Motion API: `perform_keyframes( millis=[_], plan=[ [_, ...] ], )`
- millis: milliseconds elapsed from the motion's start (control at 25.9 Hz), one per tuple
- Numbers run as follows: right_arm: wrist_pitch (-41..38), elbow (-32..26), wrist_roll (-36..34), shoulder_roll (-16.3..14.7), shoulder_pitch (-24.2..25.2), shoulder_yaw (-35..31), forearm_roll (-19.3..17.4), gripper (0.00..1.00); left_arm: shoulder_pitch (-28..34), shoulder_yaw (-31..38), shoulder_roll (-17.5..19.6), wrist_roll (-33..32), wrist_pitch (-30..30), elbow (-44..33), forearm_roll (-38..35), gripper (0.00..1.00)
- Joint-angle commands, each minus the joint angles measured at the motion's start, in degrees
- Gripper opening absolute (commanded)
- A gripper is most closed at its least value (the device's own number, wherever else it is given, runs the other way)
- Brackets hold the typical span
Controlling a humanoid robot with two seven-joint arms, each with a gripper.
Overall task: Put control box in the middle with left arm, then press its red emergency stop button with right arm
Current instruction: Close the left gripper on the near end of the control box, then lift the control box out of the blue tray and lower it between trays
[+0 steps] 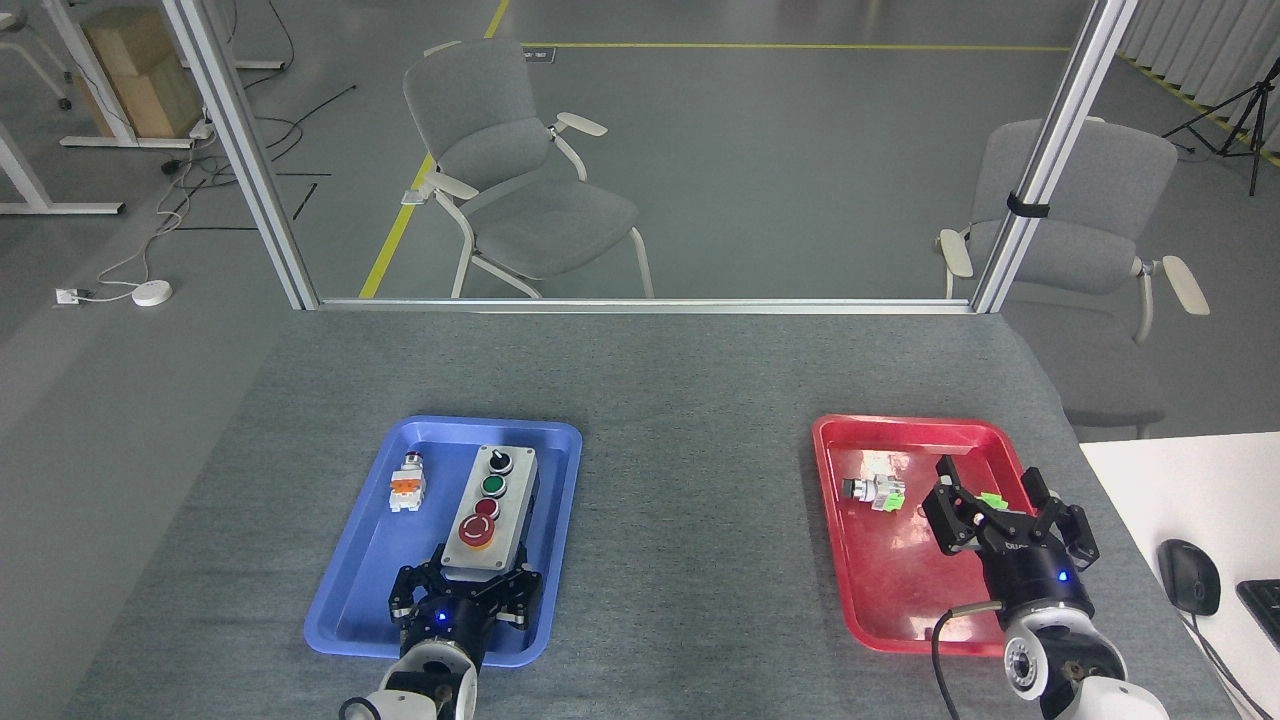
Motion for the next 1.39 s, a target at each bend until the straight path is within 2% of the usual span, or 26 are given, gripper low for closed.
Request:
perform_keyframes(
  millis=[0,309,348,541,657,773,812,1005,1159,1237,1353],
  plan=[
    [0.07,0.06,-0.02,-0.11,-0.02,0.0,-0.04,1.0,-2.35,0.0,-0.46,0.78,-0.16,2.66,0.04,0.99],
    [0.07,0.06,-0.02,-0.2,-0.02,-0.09,-0.04,1.0,-5.07,-0.09,-0.63,0.96,-0.6,6.88,0.04,0.98],
    [0.07,0.06,-0.02,-0.2,-0.02,-0.09,-0.04,1.0,-5.42,-0.17,-0.63,0.96,-0.77,7.23,0.04,0.92],
    [0.16,0.15,-0.02,-0.11,0.06,-0.09,-0.04,1.0,-6.21,-0.17,-0.11,0.96,-3.5,7.23,0.13,0.44],
    [0.25,0.24,-0.02,-0.2,0.06,-0.18,-0.04,1.0,-6.48,0.0,0.07,1.04,-3.85,6.88,1.8,0.29],
    [0.25,0.85,-0.02,-0.37,0.06,-0.18,-0.13,1.0,-7.09,0.0,0.51,1.4,-4.46,5.21,5.93,0.04],
    [0.25,0.94,-0.02,-0.37,0.06,-0.18,-0.13,1.0,-7.36,0.0,0.68,1.31,-5.25,3.72,7.42,0.0],
    [0.16,0.94,-0.02,-0.37,0.06,-0.18,-0.04,1.0,-6.13,-0.17,3.5,1.31,-8.5,-8.85,12.44,0.0],
    [0.16,0.94,-0.02,-0.46,0.06,-0.18,-0.04,1.0,-1.64,-0.97,2.09,1.31,-9.74,-16.76,12.44,0.0],
    [0.16,0.94,-0.02,-0.46,0.06,-0.18,-0.04,1.0,-0.24,-3.34,-0.46,1.22,-9.65,-17.64,12.26,0.0],
    [0.16,0.94,-0.02,-0.46,0.06,-0.18,-0.04,1.0,0.82,-9.23,-1.69,1.22,-9.47,-16.94,11.56,0.0]
  ],
)
